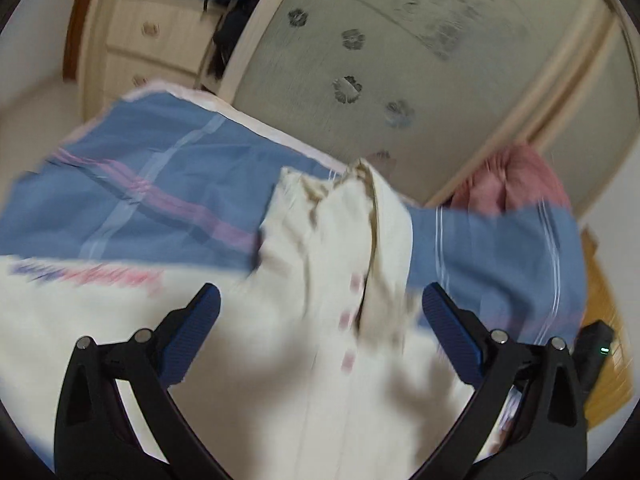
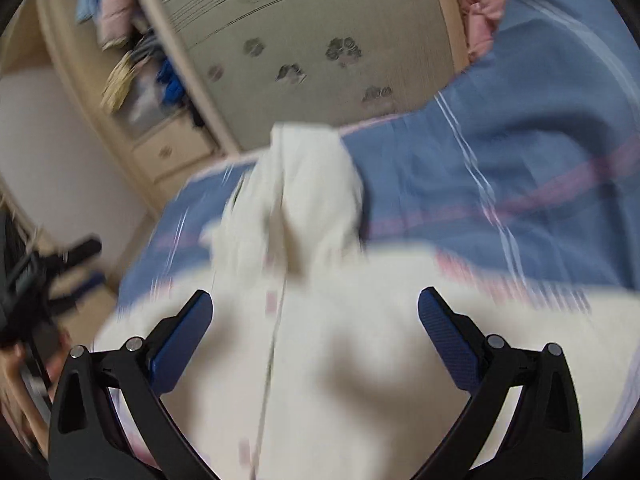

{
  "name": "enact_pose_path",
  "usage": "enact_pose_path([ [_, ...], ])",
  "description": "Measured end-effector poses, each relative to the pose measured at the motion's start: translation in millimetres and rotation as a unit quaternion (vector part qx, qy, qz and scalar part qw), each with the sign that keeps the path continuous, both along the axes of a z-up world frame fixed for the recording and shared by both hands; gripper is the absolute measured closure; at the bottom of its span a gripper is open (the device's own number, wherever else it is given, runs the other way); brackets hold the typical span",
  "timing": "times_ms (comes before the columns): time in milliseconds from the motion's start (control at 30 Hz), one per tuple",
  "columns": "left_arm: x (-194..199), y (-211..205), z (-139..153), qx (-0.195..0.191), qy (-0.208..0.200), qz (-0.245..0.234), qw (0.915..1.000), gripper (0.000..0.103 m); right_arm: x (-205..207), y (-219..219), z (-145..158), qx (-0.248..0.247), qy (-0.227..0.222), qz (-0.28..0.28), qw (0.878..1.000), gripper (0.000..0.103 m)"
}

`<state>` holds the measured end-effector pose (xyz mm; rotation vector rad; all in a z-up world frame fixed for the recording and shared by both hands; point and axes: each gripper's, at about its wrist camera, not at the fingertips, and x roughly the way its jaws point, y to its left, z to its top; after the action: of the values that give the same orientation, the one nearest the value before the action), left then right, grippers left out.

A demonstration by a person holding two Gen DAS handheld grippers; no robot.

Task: Fold large clothes
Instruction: 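Grasp the jacket hood with the right gripper while the left gripper grasps the collar beside it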

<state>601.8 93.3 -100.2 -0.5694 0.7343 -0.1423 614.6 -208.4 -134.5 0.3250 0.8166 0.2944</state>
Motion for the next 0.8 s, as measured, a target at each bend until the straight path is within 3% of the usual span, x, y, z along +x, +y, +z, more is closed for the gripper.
enact_pose_path([
  [33, 34, 4, -19, -0.027, 0.006, 0.007, 0.9996, 0.002, 34, 1, -12, 0.008, -0.002, -0.030, 1.000, 0.001],
  [100, 74, 9, -60, -0.061, 0.021, 0.036, 0.9973, 0.002, 82, -2, -59, 0.078, 0.037, -0.104, 0.991, 0.001],
  [167, 101, 0, -102, -0.053, 0.023, -0.011, 0.9983, 0.002, 96, 9, -101, 0.158, 0.018, -0.043, 0.986, 0.001],
  [200, 106, -3, -114, -0.043, 0.021, -0.025, 0.9985, 0.002, 101, 16, -113, 0.144, 0.010, -0.031, 0.989, 0.001],
  [267, 116, -7, -142, -0.039, 0.059, -0.020, 0.9973, 0.002, 117, 36, -134, 0.071, 0.088, -0.011, 0.994, 0.001],
  [300, 118, -7, -155, -0.054, 0.081, -0.019, 0.9951, 0.002, 113, 37, -136, 0.081, 0.089, -0.003, 0.993, 0.001],
  [400, 117, -3, -156, -0.077, 0.053, -0.027, 0.9952, 0.002, 99, 39, -125, 0.076, 0.041, 0.000, 0.996, 0.001],
  [533, 123, -2, -161, -0.103, 0.037, -0.022, 0.9937, 0.002, 107, 43, -128, 0.074, 0.029, -0.011, 0.997, 0.001],
  [600, 127, -9, -159, -0.100, 0.036, -0.043, 0.9935, 0.023, 114, 41, -133, 0.086, 0.025, -0.013, 0.996, 0.001],
  [633, 129, -14, -156, -0.095, 0.034, -0.056, 0.9934, 0.039, 113, 39, -135, 0.097, 0.022, -0.013, 0.995, 0.001],
  [667, 130, -19, -150, -0.071, 0.031, -0.055, 0.9955, 0.048, 111, 38, -137, 0.105, 0.016, -0.011, 0.994, 0.001],
  [767, 129, -34, -140, -0.016, 0.015, -0.066, 0.9976, 0.068, 111, 43, -130, 0.093, -0.006, 0.015, 0.996, 0.021],
  [800, 127, -37, -137, -0.003, 0.010, -0.066, 0.9978, 0.071, 112, 49, -122, 0.078, -0.015, 0.023, 0.997, 0.033],
])
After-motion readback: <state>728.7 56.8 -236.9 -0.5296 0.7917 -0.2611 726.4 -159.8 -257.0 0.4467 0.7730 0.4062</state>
